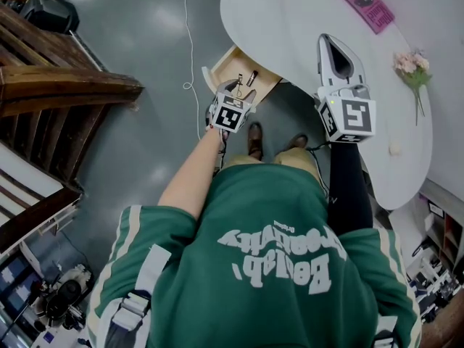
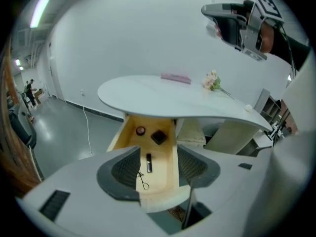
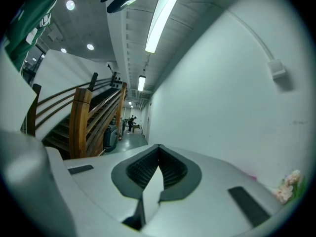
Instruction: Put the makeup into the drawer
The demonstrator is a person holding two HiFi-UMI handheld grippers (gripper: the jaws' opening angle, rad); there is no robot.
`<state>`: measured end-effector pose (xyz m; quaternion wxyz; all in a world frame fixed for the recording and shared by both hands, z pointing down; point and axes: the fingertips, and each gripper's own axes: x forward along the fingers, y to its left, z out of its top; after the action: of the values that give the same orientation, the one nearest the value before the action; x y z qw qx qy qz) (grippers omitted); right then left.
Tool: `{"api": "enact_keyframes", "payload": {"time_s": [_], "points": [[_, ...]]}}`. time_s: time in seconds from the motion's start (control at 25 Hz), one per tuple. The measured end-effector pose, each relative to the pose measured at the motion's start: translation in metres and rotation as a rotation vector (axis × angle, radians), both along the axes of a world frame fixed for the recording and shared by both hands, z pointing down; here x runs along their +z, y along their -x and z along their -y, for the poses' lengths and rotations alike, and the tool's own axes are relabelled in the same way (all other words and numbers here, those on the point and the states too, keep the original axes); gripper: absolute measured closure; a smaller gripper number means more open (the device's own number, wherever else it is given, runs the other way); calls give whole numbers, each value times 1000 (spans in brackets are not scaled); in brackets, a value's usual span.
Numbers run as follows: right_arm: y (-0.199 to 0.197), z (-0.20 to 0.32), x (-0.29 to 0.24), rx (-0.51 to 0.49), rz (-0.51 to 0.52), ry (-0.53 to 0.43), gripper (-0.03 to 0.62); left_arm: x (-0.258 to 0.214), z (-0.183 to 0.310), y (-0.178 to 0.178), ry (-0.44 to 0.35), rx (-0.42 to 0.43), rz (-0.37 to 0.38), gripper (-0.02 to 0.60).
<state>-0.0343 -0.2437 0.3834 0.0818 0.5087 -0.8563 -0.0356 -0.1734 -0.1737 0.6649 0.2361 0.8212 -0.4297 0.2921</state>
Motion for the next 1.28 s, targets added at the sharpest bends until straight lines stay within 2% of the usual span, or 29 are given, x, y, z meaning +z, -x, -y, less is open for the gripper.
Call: {"api": "enact_keyframes", "payload": {"time_s": [0.12,0.32,0.48,0.64,0.76,0.96,1.12,1.28], "points": [[0,3,-4,4,11,-13,585,-59,30,8,-162,-48,-26,330],[6,6,-16,-6,21,-44,585,-167,66,19,-422,-72,-45,330],[12,9,-28,-20,33,-71,585,-249,78,25,-604,-81,-53,330],[15,12,-42,-20,49,-101,585,-323,78,21,-761,-82,-91,331],[17,9,-46,-20,50,-112,585,-347,74,17,-810,-62,-94,331],[-2,-3,-54,26,36,-120,585,-358,68,-2,-819,-11,-106,331],[-47,-17,-61,89,18,-142,585,-373,63,-42,-832,47,-144,331],[-113,-33,-67,169,8,-146,585,-380,59,-106,-826,116,-200,331]]}}
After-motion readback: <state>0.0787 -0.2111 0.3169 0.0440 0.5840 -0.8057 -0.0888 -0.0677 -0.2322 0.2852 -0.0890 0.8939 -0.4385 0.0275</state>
